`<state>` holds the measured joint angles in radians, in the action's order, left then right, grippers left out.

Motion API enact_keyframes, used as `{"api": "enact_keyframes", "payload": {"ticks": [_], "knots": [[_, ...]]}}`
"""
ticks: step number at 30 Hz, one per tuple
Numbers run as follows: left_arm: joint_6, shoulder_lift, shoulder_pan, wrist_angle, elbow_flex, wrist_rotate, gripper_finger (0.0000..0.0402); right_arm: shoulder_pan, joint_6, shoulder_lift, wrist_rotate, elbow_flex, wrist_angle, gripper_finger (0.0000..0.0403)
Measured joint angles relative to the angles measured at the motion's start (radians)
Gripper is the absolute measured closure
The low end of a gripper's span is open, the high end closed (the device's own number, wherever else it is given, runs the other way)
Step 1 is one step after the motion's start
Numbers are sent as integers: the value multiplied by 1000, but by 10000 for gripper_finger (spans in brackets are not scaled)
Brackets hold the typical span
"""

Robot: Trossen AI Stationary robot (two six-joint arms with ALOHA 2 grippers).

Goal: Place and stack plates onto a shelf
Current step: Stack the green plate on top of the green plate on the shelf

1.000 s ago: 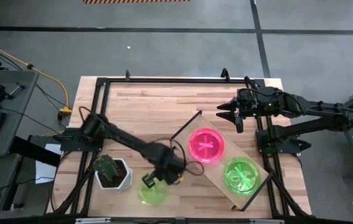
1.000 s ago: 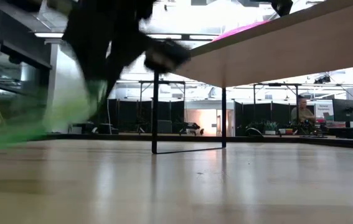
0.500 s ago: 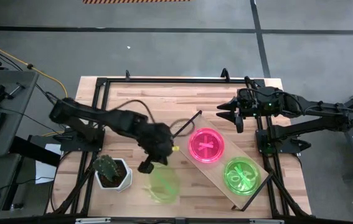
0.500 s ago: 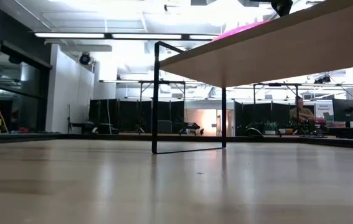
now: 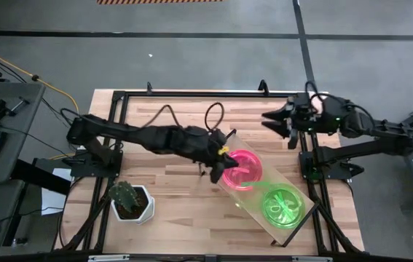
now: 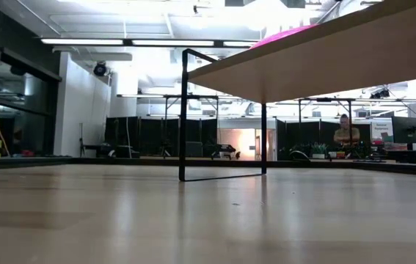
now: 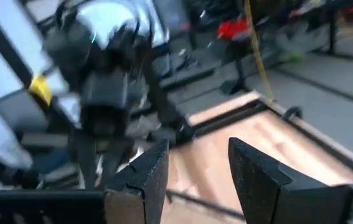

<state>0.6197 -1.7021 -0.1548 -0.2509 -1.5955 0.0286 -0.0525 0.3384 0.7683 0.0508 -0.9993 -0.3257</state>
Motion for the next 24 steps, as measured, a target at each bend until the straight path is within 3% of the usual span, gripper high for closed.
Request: {"api": "enact_keyframes", "payload": {"ticks": [6,12,18,24], "knots": [[39,-130,-35,129,0,-132,401,-1,-7,-76,200,0,0,252],[120,-247,-50,233,-10,-251,401,-1,-7,-89,238,0,-13,252],[77,-379,-68,208,-208,-274,401,-1,-7,-77,260,0,-46,252],[-25,-492,-94,52,-431,-325,401,-1,-7,-76,291,0,-54,252]]}}
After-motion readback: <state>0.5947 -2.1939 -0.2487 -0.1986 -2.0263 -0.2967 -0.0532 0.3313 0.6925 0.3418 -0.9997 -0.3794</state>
